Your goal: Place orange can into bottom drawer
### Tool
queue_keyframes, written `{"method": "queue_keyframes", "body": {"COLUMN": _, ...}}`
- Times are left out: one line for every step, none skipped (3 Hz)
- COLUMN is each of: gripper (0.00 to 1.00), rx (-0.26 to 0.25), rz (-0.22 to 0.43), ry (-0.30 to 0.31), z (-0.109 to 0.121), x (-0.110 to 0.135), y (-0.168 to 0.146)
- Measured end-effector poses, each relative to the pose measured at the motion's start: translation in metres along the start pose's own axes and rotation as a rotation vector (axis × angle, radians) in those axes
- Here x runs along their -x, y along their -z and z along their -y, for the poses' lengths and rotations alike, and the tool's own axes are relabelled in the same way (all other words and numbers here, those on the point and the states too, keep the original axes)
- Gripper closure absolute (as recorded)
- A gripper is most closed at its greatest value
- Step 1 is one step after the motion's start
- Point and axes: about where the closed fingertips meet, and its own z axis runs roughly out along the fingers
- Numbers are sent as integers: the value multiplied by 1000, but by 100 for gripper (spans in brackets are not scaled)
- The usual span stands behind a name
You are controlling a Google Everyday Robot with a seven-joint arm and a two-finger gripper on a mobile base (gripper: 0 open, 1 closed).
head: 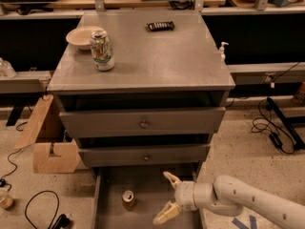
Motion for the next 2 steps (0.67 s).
{"method": "queue_keyframes", "body": {"gripper": 0, "rx": -10, "rz": -43, "ry": -9, "z": 2, "x": 10, "y": 13}}
{"method": "queue_keyframes", "body": {"gripper": 0, "rx": -5, "rz": -145, "ry": 15, "z": -5, "x": 46, "y": 43}}
